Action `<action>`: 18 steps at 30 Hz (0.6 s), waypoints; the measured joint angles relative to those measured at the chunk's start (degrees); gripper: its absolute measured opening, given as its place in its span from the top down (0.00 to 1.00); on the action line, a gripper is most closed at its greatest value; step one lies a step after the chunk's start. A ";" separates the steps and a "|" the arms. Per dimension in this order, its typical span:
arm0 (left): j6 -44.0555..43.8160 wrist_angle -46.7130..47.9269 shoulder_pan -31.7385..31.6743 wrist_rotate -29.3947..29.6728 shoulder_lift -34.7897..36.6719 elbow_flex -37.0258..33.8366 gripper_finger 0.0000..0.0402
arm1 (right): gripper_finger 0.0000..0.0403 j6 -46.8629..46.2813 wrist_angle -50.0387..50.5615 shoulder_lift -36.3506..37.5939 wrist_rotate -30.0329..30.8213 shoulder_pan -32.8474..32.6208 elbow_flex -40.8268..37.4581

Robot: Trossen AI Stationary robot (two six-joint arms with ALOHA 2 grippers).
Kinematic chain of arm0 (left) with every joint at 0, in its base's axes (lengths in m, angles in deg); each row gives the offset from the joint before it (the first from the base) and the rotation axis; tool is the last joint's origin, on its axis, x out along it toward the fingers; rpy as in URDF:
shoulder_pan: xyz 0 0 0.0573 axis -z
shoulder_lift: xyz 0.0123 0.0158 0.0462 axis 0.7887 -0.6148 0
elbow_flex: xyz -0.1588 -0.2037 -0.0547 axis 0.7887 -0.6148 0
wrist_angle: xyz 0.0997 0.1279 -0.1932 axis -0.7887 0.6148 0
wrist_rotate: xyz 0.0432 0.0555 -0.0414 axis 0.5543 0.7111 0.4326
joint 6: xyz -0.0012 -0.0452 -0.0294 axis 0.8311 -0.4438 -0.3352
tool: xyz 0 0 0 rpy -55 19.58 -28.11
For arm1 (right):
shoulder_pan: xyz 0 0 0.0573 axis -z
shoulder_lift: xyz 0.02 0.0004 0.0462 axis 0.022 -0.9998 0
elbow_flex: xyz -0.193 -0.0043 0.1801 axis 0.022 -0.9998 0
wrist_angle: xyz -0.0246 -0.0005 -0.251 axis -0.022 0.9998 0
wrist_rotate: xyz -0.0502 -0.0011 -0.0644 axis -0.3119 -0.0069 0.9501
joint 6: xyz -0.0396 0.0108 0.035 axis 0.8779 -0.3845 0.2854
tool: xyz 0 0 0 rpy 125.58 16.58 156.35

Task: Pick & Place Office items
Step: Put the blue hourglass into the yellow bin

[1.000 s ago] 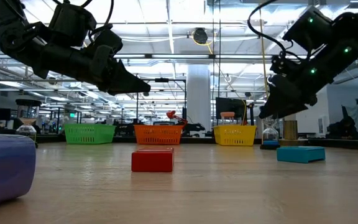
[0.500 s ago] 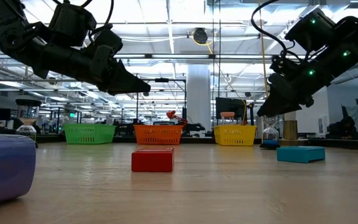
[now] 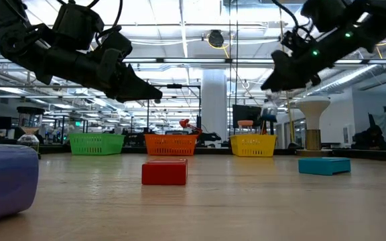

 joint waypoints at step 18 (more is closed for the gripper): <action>-0.01 0.03 -0.02 0.00 0.00 0.00 0.88 | 0.50 2.69 -12.69 -15.38 -15.45 20.96 2.53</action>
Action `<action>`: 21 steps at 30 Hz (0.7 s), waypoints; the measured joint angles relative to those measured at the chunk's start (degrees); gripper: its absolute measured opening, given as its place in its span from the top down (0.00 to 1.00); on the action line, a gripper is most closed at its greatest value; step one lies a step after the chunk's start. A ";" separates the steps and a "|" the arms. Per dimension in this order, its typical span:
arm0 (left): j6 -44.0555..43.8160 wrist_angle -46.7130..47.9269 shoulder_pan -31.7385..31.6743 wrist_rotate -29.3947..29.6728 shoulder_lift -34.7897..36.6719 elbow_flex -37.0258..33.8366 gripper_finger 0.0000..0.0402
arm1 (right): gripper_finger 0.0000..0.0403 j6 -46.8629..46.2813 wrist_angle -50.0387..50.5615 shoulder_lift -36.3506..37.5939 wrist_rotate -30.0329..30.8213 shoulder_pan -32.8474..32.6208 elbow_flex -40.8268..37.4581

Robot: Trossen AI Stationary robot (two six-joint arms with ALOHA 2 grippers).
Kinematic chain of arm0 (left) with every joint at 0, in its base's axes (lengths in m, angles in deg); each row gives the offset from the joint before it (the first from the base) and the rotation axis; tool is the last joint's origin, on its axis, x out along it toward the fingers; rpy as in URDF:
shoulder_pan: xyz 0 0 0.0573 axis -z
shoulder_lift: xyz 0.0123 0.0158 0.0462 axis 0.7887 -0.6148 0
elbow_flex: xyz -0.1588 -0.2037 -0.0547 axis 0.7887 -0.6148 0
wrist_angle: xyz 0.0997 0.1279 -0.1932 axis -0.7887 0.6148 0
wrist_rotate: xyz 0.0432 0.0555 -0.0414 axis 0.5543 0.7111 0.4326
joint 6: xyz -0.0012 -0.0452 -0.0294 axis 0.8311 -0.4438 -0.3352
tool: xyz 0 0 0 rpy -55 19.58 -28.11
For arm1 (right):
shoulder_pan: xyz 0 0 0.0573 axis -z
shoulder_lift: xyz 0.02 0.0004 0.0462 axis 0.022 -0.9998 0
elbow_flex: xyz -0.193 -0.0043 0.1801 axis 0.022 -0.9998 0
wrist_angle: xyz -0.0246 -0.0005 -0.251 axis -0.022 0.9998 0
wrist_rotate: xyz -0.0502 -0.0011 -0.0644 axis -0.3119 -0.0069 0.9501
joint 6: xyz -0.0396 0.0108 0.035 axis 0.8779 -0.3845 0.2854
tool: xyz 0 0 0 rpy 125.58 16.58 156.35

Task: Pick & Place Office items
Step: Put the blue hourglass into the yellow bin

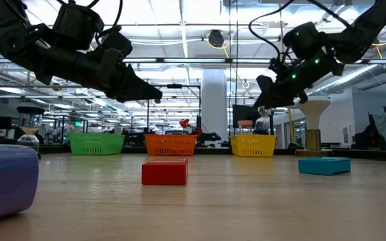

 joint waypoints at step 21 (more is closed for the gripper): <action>0.00 -0.01 0.01 0.01 0.00 0.00 0.88 | 0.50 3.52 -9.40 -12.41 -0.07 2.54 0.00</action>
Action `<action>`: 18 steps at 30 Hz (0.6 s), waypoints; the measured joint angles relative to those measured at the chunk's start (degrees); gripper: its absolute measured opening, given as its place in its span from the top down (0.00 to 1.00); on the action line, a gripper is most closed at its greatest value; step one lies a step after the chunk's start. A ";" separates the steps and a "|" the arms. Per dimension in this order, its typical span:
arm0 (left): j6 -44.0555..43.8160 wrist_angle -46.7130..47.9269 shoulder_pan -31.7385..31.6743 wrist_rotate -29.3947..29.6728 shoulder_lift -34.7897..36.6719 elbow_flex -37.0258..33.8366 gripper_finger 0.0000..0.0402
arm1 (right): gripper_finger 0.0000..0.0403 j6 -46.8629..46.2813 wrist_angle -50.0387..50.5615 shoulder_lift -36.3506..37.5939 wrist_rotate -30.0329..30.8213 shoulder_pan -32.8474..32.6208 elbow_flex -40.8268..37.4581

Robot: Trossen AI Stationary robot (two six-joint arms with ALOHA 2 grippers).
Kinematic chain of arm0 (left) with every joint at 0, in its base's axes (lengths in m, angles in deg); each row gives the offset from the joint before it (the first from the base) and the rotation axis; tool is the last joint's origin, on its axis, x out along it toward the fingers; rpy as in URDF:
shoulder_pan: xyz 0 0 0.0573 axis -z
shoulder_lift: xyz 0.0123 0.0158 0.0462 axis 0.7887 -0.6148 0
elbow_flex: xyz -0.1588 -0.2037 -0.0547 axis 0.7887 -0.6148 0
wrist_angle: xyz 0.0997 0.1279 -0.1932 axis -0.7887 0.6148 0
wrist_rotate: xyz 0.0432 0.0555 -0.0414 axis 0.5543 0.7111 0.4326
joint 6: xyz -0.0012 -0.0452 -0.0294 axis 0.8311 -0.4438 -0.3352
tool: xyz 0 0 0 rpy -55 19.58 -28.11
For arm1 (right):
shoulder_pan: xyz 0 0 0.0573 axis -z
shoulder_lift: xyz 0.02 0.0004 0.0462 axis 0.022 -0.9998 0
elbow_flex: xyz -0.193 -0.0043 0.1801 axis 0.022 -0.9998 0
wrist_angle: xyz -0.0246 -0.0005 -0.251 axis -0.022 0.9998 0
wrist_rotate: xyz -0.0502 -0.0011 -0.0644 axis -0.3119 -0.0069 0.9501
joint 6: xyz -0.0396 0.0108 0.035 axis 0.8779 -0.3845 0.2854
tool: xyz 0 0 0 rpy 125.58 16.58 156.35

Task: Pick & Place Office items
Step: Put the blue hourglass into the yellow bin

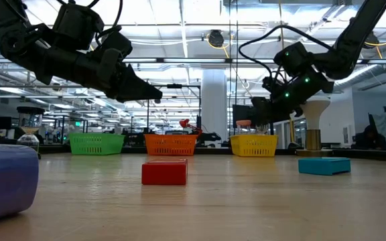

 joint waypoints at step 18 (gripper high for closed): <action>-0.01 0.02 0.01 0.00 0.00 0.00 0.88 | 0.35 1.20 -3.79 -0.61 1.63 0.03 0.00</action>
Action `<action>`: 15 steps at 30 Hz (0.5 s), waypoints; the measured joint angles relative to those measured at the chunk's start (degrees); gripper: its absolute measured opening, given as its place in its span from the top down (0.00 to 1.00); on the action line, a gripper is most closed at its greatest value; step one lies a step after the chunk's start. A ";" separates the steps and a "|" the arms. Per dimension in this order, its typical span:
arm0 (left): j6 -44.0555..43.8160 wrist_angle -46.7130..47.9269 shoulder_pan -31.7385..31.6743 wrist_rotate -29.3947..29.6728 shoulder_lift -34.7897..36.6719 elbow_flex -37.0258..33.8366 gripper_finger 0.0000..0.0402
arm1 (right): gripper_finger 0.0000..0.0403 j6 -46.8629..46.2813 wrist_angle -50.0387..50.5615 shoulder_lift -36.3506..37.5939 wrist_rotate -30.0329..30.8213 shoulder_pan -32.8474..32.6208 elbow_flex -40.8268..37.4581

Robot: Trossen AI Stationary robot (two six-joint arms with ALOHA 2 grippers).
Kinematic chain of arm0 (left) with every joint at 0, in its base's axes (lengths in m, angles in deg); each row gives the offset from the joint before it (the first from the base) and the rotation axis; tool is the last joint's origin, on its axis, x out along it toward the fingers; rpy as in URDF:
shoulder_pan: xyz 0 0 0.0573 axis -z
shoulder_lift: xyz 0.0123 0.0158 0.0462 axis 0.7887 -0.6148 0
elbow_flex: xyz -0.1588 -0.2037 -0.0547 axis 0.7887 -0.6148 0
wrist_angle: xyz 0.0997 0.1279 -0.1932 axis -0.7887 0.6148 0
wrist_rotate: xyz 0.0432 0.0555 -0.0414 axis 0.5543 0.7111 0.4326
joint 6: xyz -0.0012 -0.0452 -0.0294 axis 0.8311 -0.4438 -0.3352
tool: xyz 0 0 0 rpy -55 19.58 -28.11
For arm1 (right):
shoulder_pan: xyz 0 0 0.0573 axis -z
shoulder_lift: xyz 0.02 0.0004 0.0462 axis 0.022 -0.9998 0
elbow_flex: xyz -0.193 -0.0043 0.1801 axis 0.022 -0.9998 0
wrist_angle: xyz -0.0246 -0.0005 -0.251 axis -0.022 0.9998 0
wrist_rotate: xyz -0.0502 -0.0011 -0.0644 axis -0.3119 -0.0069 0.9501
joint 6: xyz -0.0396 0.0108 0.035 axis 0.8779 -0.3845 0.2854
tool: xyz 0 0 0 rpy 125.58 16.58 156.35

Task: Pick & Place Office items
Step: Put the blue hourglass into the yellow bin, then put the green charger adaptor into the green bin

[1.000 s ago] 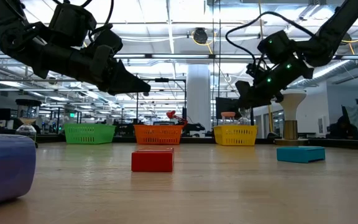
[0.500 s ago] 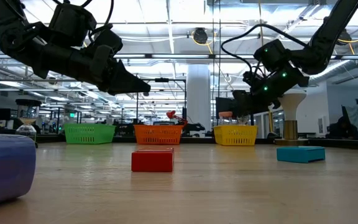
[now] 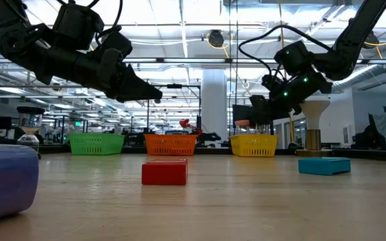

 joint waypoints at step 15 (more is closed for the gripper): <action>0.00 0.00 -0.02 -0.02 0.00 0.00 0.88 | 0.53 0.04 13.29 15.21 0.38 -2.56 0.00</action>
